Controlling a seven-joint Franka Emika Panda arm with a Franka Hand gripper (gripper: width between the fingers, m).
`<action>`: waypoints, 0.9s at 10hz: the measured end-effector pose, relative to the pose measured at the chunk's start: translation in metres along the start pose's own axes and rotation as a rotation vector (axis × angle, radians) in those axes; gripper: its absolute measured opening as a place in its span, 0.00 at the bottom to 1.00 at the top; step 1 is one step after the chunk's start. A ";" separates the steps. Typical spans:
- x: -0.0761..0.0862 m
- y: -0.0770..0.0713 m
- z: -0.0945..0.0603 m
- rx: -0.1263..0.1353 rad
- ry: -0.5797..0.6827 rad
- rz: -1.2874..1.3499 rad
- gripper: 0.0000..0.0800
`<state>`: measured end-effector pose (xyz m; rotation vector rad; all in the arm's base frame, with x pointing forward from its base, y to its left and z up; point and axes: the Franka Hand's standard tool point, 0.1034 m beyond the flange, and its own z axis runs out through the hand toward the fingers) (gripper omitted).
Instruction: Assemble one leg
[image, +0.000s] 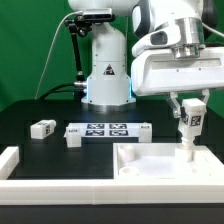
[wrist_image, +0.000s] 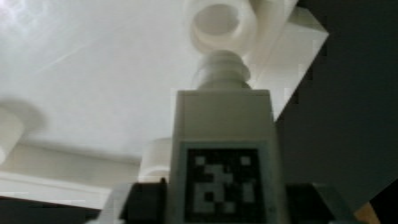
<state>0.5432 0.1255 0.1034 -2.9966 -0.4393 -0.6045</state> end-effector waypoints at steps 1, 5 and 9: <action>0.014 0.001 0.002 0.000 0.015 -0.012 0.36; 0.050 0.015 0.035 -0.001 0.020 -0.050 0.36; 0.055 0.016 0.035 -0.001 0.022 -0.051 0.36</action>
Offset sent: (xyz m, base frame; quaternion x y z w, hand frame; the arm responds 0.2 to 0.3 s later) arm 0.0452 0.0020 -0.0199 0.0056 0.0131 -0.0393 0.9991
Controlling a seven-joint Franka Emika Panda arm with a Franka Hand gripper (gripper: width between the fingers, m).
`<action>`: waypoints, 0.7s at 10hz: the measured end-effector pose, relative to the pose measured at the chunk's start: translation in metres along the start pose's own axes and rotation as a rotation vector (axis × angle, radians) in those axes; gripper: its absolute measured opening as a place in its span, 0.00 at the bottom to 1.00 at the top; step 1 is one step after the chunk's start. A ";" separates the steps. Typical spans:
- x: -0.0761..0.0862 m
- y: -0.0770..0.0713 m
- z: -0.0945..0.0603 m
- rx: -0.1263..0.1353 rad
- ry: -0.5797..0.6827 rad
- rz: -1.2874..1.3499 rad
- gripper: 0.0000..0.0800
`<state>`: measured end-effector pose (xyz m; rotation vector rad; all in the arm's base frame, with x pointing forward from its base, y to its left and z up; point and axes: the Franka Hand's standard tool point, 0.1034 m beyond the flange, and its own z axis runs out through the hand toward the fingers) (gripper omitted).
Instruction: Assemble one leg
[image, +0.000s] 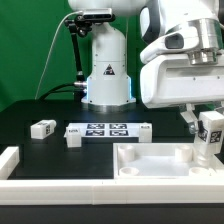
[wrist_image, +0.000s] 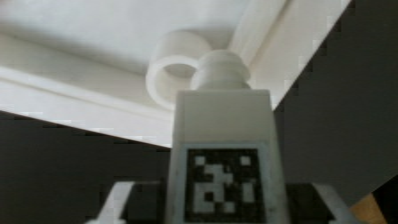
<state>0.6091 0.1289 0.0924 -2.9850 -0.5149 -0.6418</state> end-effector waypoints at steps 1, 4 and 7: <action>0.000 0.000 0.000 0.000 0.000 0.000 0.36; 0.009 0.011 0.006 -0.005 0.002 -0.018 0.36; 0.011 0.015 0.010 -0.006 -0.001 -0.018 0.36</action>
Offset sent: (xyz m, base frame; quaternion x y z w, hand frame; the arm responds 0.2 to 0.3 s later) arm 0.0286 -0.0048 0.0018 0.0011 -0.0027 -0.0280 0.9996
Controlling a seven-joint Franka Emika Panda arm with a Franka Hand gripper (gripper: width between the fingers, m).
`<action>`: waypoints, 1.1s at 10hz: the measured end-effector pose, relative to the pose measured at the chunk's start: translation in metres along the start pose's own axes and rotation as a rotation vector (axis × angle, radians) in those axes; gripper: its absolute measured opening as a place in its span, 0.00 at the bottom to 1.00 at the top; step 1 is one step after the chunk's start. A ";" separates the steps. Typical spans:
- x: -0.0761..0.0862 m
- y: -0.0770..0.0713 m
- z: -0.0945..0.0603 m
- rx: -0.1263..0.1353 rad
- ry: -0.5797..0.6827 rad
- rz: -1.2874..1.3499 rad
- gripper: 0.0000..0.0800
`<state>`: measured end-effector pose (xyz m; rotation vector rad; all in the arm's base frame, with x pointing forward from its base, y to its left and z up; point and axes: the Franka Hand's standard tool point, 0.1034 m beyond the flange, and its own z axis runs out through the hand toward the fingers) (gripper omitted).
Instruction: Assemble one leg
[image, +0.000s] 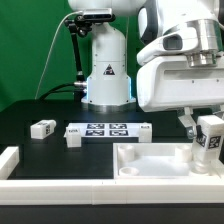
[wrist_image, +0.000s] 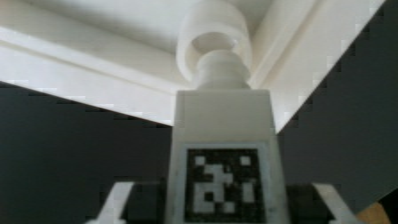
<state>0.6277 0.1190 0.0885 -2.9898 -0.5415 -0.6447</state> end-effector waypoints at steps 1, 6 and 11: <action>-0.003 0.000 0.002 -0.001 0.002 0.001 0.36; -0.017 0.008 0.009 -0.033 0.091 0.001 0.36; -0.027 0.007 0.011 -0.047 0.131 0.002 0.36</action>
Offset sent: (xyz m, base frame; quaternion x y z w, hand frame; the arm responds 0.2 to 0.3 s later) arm -0.0091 -0.0102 -0.0160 0.0029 0.0266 0.0001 0.9996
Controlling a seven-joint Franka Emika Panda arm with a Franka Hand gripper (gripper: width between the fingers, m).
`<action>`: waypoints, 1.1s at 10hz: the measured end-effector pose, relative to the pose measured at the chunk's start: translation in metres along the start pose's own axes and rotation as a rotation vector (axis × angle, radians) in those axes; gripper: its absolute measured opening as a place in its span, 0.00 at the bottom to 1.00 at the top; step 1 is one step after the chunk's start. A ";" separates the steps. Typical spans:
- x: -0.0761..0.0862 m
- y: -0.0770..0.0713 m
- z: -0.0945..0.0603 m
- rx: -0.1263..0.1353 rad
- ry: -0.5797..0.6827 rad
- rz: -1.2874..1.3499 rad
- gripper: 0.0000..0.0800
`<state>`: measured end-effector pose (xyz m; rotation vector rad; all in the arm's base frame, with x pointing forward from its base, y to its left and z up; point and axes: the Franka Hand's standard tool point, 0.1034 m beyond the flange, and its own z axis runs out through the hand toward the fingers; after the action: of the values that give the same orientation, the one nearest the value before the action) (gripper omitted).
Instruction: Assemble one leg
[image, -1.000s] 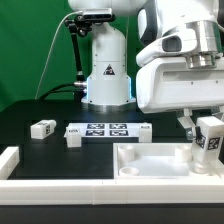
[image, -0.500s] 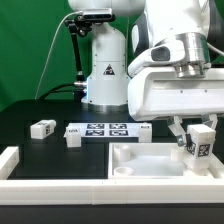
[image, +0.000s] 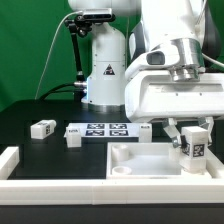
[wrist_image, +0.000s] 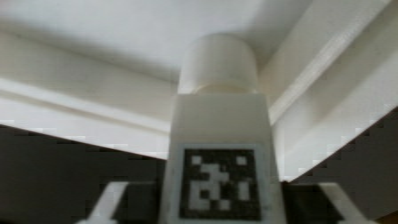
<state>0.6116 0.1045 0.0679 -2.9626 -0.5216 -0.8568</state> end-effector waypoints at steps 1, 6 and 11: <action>0.000 0.000 0.000 0.000 0.000 0.000 0.57; 0.000 0.000 0.000 0.000 0.000 0.000 0.81; 0.015 -0.001 -0.012 0.012 -0.030 -0.005 0.81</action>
Offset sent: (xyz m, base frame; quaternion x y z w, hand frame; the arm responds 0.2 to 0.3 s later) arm 0.0000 0.0000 0.0000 0.0000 0.0000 0.0000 1.0000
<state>0.6169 0.1083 0.0861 -2.9690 -0.5337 -0.8084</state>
